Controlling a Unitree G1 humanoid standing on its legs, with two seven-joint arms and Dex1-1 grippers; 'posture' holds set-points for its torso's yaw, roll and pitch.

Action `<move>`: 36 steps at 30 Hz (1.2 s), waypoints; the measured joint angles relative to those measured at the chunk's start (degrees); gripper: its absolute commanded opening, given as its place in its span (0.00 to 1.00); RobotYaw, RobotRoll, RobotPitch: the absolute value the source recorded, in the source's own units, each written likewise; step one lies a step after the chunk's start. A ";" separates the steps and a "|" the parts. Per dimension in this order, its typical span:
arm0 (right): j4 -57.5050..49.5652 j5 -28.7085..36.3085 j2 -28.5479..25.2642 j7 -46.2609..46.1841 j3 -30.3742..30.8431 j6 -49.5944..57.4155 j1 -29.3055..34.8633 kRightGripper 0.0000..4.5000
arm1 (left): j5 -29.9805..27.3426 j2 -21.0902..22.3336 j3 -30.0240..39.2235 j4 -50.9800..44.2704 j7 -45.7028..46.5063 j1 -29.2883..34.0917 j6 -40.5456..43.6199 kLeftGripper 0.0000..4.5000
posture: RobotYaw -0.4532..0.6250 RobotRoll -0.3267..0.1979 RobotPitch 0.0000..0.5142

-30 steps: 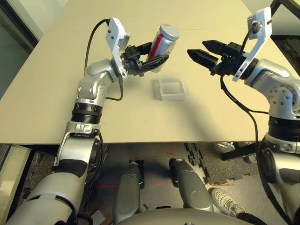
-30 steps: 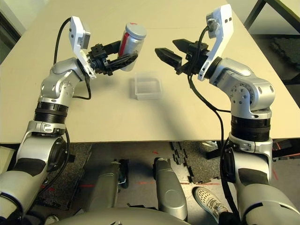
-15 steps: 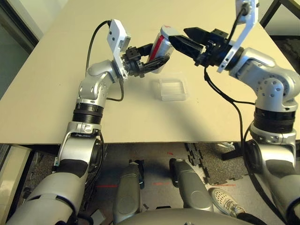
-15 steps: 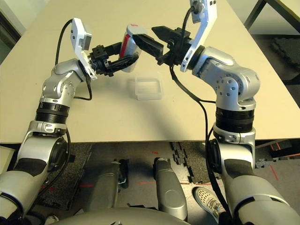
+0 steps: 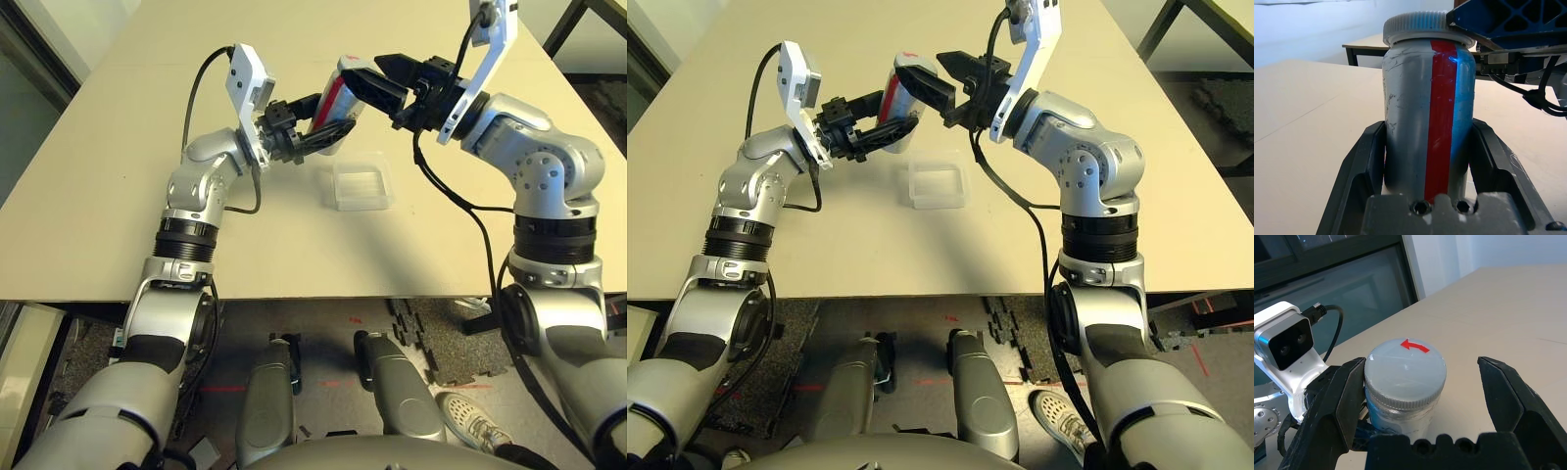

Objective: Pour the medicine from the bottle into the box.

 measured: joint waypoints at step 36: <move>-0.64 2.03 3.43 -5.82 -1.34 0.14 0.67 1.00 | 0.21 -1.07 0.70 6.91 -0.68 -3.63 -4.55 0.59 | 0.25 0.62 0.36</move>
